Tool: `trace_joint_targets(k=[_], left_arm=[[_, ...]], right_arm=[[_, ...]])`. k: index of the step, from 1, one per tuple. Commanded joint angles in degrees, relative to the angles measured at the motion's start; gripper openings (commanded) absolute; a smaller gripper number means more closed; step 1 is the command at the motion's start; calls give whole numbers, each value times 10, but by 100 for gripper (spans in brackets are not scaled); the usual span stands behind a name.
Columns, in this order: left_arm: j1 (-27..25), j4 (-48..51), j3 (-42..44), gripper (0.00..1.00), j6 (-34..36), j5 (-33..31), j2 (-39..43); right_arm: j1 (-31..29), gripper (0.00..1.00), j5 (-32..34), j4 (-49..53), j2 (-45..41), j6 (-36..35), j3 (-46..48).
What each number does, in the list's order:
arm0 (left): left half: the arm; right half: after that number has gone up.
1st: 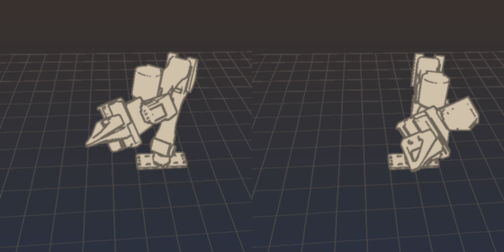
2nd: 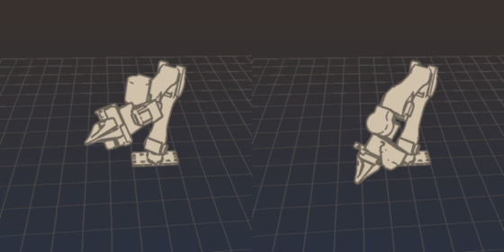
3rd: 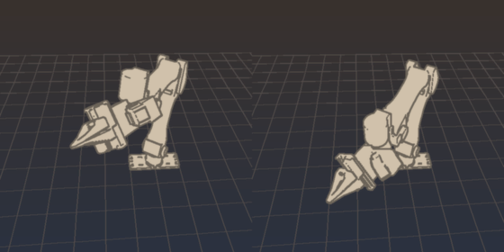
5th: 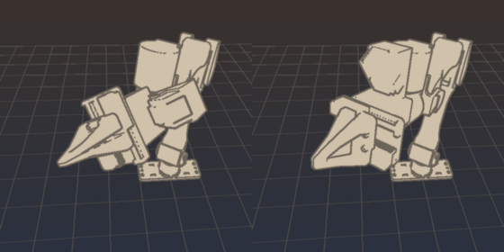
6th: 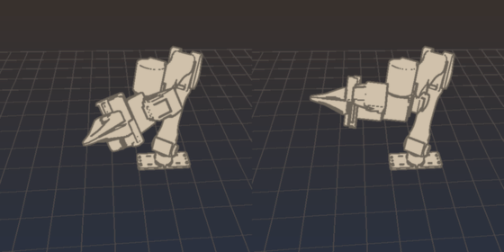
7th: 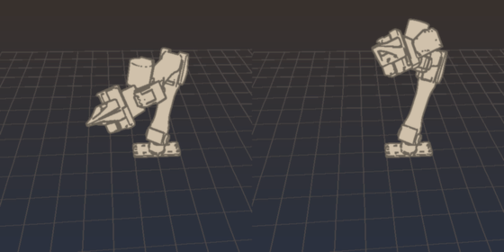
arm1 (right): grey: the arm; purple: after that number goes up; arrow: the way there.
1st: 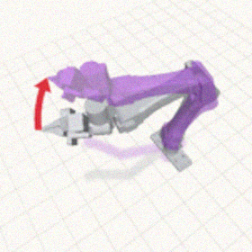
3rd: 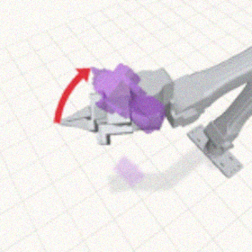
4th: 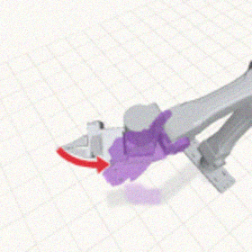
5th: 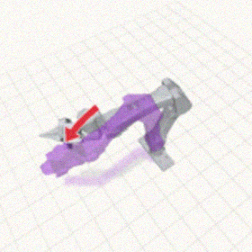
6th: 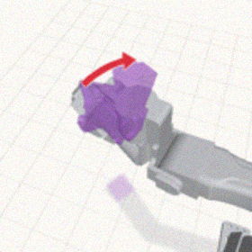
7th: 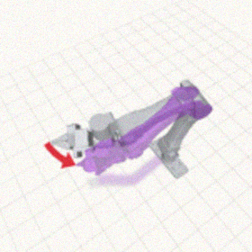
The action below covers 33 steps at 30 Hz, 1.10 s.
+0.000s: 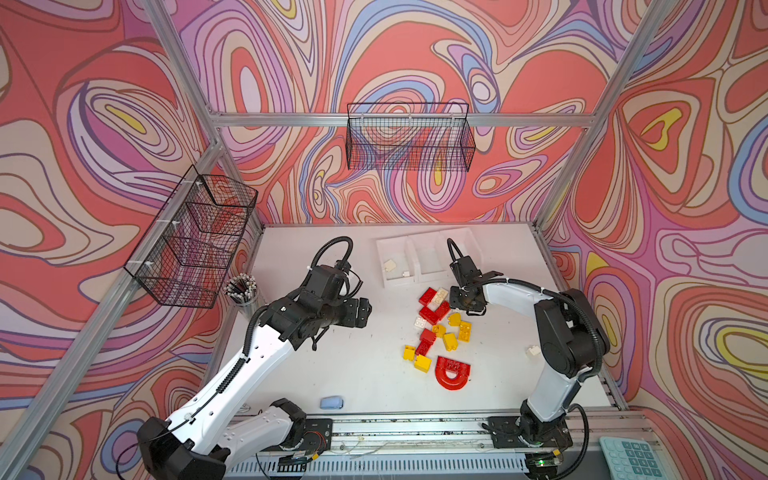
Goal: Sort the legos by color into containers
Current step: 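Lower the right gripper onto a white 2x2 brick at the pile edge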
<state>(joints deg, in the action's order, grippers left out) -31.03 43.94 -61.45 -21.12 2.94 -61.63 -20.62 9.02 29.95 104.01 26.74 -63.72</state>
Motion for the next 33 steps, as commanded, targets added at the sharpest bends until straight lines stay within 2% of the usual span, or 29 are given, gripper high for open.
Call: trace_joint_targets(k=[1,6,10,18,23,33], left_arm=[[3,15,6,90,12,-8,1],[3,17,5,90,13,-10,1],[3,17,5,90,14,-11,1],[4,17,6,90,15,-14,1],[4,18,6,90,16,-15,0],[4,17,8,90,15,-19,-1]], right_arm=[[-4,57,9,-6,13,8,-12],[-10,60,8,-4,29,8,-20],[-17,58,13,-1,39,8,-21],[-19,38,8,-15,22,25,8],[-19,34,15,-10,12,24,2],[-19,32,30,39,15,-2,-77]])
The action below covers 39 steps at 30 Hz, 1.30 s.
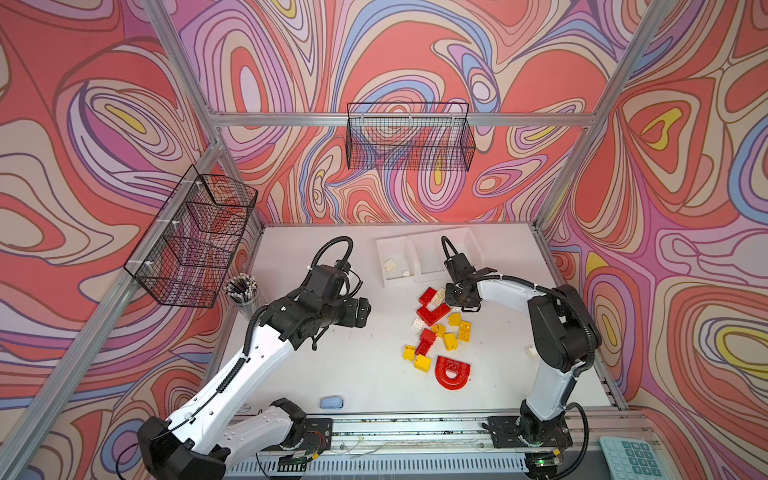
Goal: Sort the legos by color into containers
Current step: 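Lower the right gripper onto a white 2x2 brick at the pile edge, then close the right gripper on the white 2x2 brick and lift it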
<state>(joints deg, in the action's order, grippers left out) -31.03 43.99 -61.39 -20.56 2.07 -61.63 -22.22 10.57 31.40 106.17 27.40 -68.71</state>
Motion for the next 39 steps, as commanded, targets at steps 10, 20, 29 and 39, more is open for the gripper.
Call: trace_joint_targets(k=[10,20,29,39], left_arm=[[4,18,8,90,10,-7,1],[4,16,8,90,9,-4,0],[3,17,8,90,9,-3,1],[4,16,9,90,9,0,-1]], right_arm=[[-3,59,2,41,-19,-24,-8],[-9,58,-11,16,-23,-3,46],[-35,63,-11,11,-11,6,47],[-36,65,-1,20,-32,20,72]])
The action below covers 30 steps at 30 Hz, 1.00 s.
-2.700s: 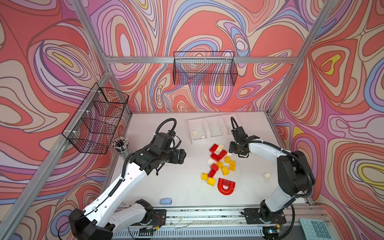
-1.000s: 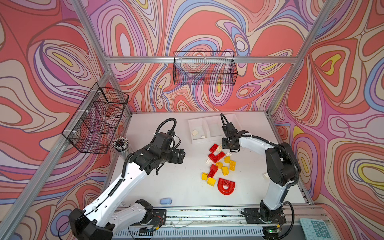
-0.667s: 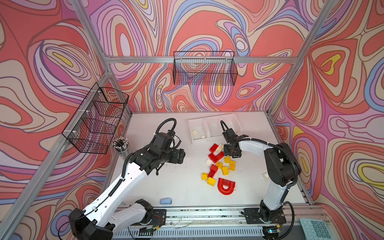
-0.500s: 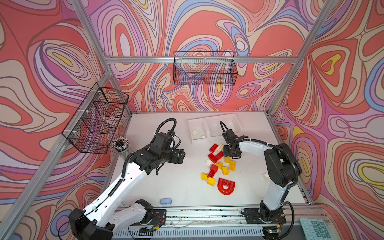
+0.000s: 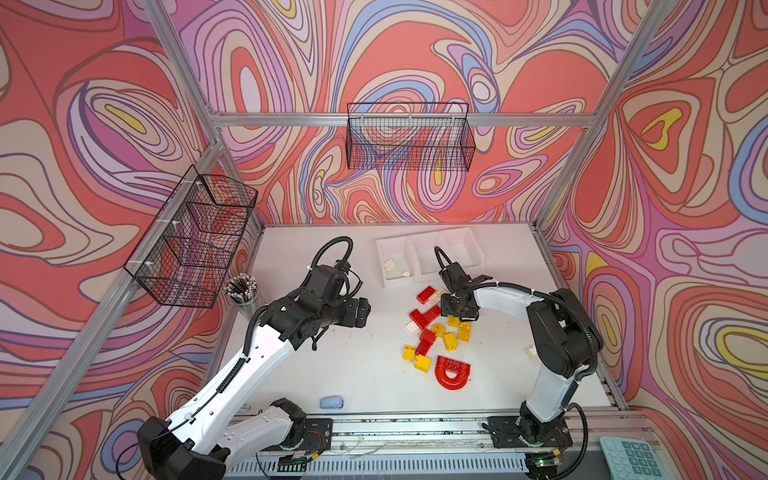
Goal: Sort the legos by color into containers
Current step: 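Close the right gripper on the white 2x2 brick and lift it, then carry the white brick over the tray compartment nearest the left arm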
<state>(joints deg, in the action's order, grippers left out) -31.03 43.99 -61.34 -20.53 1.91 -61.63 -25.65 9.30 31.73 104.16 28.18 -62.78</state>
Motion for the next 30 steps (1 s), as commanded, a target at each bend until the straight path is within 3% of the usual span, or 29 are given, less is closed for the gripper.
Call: trace_joint_targets(k=[1,6,17,23,30], left_arm=[[4,16,9,90,9,2,-1],[4,16,8,90,9,2,0],[4,17,9,90,9,-2,0],[4,17,9,90,9,-2,0],[3,16,9,90,15,2,-4]], right_arm=[[-2,65,12,18,-13,12,14],[-2,57,-4,3,-18,21,19],[-2,24,4,1,-1,19,-14],[-2,19,16,19,-11,9,-33],[-1,17,-11,38,8,-33,-157]])
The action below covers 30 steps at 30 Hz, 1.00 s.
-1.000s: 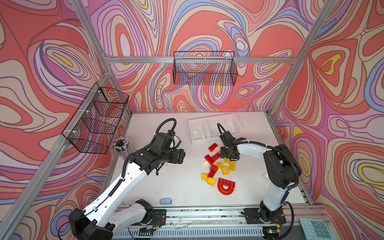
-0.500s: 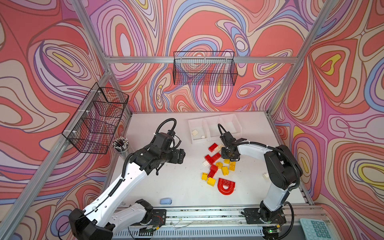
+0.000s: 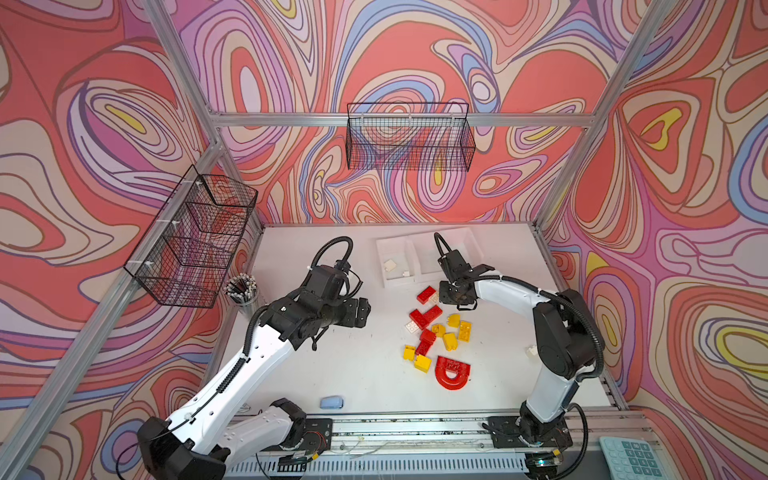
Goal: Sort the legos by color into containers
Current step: 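Carry the white brick over the tray compartment nearest the left arm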
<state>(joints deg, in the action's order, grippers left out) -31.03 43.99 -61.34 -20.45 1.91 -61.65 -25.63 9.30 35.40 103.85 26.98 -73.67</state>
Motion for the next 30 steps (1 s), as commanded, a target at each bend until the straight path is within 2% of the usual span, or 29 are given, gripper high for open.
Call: trace_joint_targets(k=[1,5,11,22,26,28,30], left_arm=[[3,14,11,91,16,4,-4],[1,9,17,91,21,8,-7],[-3,21,11,92,26,-6,-27],[-4,22,11,93,32,3,-47],[-4,22,11,93,34,4,-49],[-4,20,13,94,36,6,-48],[-4,17,15,94,37,9,-49]], right_arm=[[-2,18,-24,-5,21,-28,-71],[-4,18,-67,-12,83,-49,-177],[-13,18,-89,2,178,-70,-323],[-27,20,-113,9,273,-69,-444],[-31,30,-113,13,287,-70,-461],[-31,45,-113,12,287,-70,-464],[-31,55,-113,12,283,-74,-468]])
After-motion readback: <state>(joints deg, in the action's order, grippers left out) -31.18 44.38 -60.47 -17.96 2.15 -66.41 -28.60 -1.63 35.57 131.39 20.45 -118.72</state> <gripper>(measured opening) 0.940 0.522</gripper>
